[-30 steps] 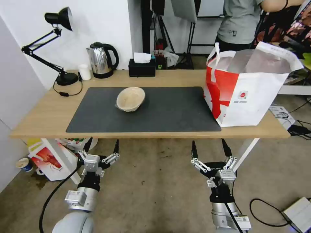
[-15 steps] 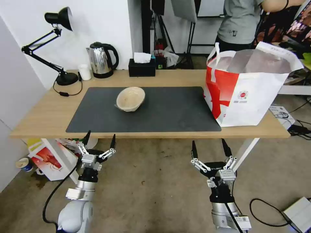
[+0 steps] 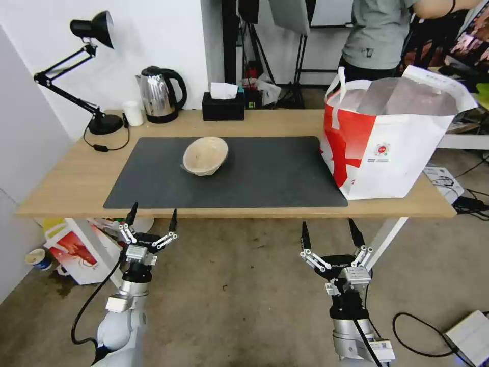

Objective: Pick up the trash from the table and place it into the takeout bag.

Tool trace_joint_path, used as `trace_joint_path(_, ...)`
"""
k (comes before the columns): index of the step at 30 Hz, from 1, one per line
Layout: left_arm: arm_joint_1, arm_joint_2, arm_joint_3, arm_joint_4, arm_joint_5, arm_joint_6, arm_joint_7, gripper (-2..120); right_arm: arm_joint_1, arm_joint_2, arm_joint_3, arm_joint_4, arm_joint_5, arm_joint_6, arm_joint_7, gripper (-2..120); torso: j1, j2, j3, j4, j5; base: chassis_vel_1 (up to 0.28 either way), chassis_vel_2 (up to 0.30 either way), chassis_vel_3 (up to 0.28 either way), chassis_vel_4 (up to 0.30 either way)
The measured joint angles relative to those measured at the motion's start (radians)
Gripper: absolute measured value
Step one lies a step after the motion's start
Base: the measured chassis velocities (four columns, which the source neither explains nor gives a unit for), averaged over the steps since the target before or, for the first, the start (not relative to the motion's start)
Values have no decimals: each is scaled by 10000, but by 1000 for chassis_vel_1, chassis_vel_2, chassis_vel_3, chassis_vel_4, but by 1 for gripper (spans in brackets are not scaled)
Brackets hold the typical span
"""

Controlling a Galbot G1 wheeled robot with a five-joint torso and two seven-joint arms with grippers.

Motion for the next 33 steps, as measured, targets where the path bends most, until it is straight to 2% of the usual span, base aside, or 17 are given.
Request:
trace_joint_path(2, 344, 89, 9, -861, -191, 294, 6, 100, 0, 0, 0, 0, 1, 0, 0, 100, -2, 0, -1, 1, 3, 0, 0, 0, 0)
trace_joint_path(3, 344, 89, 9, -861, -191, 294, 6, 100, 0, 0, 0, 0, 1, 0, 0, 100, -2, 0, -1, 1, 3, 0, 0, 0, 0)
trace_joint_path(5, 697, 185, 22, -1727, -371, 602, 9, 100, 0, 0, 0, 0, 0, 0, 0, 100, -1, 3, -1, 1, 4, 0, 0, 0, 0)
trace_joint_path(6, 697, 185, 22, -1727, -371, 602, 9, 100, 0, 0, 0, 0, 0, 0, 0, 100, -1, 3, -1, 1, 4, 0, 0, 0, 0)
trace_joint_path(9, 1159, 299, 55, -2846, -612, 998, 16, 100, 0, 0, 0, 0, 0, 0, 0, 100, -2, 3, -1, 0, 3, 0, 0, 0, 0)
trace_joint_path(13, 1378, 354, 70, -3391, -729, 1198, 20, 100, 0, 0, 0, 0, 0, 0, 0, 100, -2, 3, -1, 0, 1, 0, 0, 0, 0)
trace_joint_path(20, 1465, 382, 41, -3641, -800, 1322, 23, 100, 0, 0, 0, 0, 0, 0, 1, 100, -1, 3, -1, -1, 0, 0, 0, 0, 0)
trace_joint_path(24, 1976, 612, -326, -5195, -1282, 2145, 0, 100, 0, 0, 0, 0, 0, 0, 0, 100, -2, 2, -1, 1, 5, 0, 0, 0, 0)
trace_joint_path(25, 1976, 612, -326, -5195, -1282, 2145, 0, 100, 0, 0, 0, 0, 0, 0, 0, 100, -2, 2, -1, 1, 5, 0, 0, 0, 0)
trace_joint_path(26, 2082, 662, -402, -5529, -1385, 2302, -8, 100, -1, 0, 0, 0, 0, 0, 0, 100, -2, 3, -1, 3, 11, 0, 0, 0, 0)
trace_joint_path(27, 2127, 683, -429, -5664, -1430, 2425, -14, 100, 1, 0, 0, -1, 0, 0, 0, 100, -2, 3, -1, 3, 10, 0, 0, 0, 0)
trace_joint_path(28, 2028, 852, -364, -5754, -1500, 2844, -28, 100, -1, -2, 0, 0, 0, 0, 0, 100, -2, 2, -1, 10, -9, 0, 0, 0, 0)
trace_joint_path(29, 1830, 1073, -315, -5803, -1569, 3168, -49, 100, 0, 0, -1, 0, 0, 0, 0, 100, -2, 2, -1, -4, 6, 0, 0, 0, 0)
trace_joint_path(33, 1408, 1575, -226, -5673, -1692, 3653, -166, 100, 0, 1, 0, 0, 0, 0, 0, 100, -1, 1, 1, -1, 1, 0, 0, 0, 0)
